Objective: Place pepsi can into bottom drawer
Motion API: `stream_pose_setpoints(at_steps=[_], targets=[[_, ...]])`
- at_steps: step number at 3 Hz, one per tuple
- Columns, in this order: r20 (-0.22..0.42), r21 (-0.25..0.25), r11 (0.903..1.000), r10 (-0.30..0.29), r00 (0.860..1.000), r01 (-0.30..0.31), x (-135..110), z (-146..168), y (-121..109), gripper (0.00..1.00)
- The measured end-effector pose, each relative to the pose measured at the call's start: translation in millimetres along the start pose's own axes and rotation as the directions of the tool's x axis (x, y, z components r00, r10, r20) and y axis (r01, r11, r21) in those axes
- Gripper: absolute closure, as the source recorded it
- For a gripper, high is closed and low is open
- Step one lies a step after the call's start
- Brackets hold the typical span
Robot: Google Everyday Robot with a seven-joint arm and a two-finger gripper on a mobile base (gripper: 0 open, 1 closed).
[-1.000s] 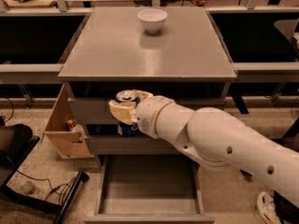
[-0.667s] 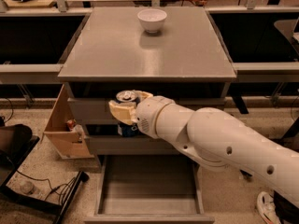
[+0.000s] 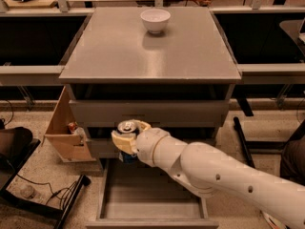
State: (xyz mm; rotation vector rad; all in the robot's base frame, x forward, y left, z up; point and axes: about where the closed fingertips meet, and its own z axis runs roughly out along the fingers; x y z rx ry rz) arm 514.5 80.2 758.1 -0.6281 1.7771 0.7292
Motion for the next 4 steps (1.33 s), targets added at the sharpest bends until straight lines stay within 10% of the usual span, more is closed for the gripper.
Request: stream_pose_setpoints(at_steps=[2, 4], targets=[[0.059, -0.129, 0.9911, -0.024, 0.998, 0.031, 118, 52, -10, 1.00], [0.034, -0.185, 0.9810, -0.055, 0.998, 0.060, 152, 84, -13, 1.00]])
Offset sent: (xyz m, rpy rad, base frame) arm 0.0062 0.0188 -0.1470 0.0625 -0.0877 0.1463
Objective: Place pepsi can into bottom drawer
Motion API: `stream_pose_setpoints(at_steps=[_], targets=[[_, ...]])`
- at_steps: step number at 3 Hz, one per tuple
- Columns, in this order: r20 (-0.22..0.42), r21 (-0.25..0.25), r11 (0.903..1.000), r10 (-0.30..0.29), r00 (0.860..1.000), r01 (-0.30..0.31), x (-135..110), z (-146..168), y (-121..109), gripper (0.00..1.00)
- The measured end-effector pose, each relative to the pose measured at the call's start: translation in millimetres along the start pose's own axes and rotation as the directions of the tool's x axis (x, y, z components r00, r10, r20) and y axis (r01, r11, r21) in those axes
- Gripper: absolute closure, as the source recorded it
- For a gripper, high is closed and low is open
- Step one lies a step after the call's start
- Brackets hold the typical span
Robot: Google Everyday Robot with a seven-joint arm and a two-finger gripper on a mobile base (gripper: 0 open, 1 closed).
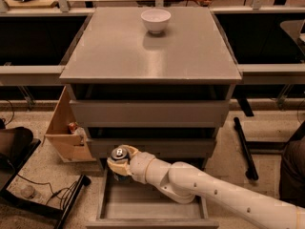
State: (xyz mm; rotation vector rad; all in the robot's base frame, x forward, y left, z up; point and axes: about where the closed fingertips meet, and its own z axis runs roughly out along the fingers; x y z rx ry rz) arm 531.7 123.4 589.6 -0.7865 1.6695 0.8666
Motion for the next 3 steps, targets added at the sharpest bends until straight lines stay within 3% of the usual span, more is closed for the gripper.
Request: stream_pose_setpoints(at_steps=[1, 2, 3], targets=[[-0.008, -0.074, 0.9948, -0.070, 0.997, 0.070, 52, 29, -5, 1.00], [-0.028, -0.107, 0.9861, -0.131, 0.991, 0.127, 110, 52, -4, 1.00], [-0.027, -0.087, 0.9915, -0.100, 0.995, 0.097, 163, 70, 3, 1.00]])
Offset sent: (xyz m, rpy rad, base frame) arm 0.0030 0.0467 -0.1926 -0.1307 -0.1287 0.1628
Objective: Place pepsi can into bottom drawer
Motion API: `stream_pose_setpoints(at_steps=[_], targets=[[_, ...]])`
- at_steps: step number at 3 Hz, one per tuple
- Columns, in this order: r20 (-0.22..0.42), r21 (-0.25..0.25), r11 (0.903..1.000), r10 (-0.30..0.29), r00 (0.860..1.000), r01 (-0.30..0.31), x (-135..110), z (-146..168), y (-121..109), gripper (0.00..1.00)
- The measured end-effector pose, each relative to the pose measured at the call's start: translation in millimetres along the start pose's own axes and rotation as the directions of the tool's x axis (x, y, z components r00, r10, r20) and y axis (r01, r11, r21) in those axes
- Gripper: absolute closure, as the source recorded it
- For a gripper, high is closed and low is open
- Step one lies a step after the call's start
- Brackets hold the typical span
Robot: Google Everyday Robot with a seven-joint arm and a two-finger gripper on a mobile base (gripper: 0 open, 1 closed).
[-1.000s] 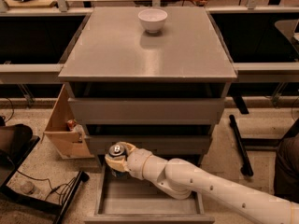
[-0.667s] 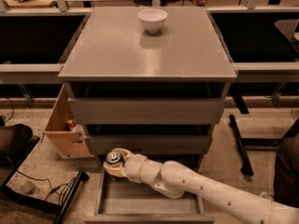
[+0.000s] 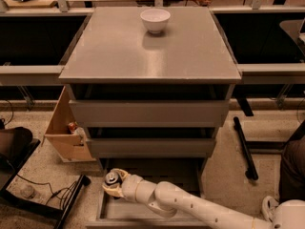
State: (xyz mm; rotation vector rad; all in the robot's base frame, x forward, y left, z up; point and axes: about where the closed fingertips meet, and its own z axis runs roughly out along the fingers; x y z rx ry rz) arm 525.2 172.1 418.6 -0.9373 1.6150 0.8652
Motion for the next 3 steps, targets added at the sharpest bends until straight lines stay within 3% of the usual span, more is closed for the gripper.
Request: stream_pose_setpoints(at_steps=[1, 2, 3], targets=[[-0.003, 0.000, 1.0000, 0.001, 1.000, -0.001, 3, 0, -2, 1.00], [-0.020, -0.001, 1.0000, 0.008, 1.000, -0.008, 23, 1, -15, 1.00], [-0.054, -0.031, 0.9994, -0.019, 0.998, 0.017, 59, -3, -37, 1.00]])
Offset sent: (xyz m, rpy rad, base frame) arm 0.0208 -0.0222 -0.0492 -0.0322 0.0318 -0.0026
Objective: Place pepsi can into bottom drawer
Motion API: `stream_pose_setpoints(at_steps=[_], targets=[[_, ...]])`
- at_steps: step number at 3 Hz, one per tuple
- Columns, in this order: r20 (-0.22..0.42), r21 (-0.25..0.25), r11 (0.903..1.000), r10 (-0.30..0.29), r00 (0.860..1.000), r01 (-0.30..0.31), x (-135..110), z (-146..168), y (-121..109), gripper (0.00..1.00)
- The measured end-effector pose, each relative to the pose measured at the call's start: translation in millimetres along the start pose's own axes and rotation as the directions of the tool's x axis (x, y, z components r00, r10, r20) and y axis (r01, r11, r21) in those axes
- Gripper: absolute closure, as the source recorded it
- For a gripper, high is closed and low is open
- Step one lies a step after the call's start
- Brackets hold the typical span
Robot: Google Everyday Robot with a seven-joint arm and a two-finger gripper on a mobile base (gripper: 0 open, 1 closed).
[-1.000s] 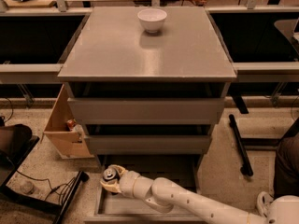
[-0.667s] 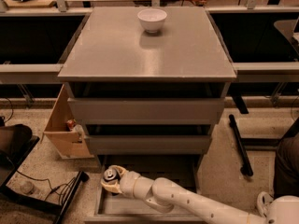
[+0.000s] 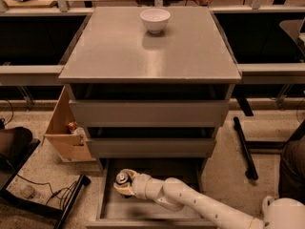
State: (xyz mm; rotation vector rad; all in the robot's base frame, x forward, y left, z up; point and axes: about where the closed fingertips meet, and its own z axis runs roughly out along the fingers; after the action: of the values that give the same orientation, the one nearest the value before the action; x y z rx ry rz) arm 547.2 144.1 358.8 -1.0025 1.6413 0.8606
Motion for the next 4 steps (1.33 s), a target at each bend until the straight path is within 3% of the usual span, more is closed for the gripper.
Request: stream_pose_setpoints(at_steps=[1, 2, 4], targets=[[-0.013, -0.096, 0.9940, -0.055, 0.998, 0.054, 32, 0, -24, 1.00], [-0.006, -0.154, 0.9852, -0.078, 0.997, 0.076, 49, 3, -33, 1.00], [0.040, -0.227, 0.9722, -0.048, 0.998, 0.056, 100, 17, -45, 1.00]])
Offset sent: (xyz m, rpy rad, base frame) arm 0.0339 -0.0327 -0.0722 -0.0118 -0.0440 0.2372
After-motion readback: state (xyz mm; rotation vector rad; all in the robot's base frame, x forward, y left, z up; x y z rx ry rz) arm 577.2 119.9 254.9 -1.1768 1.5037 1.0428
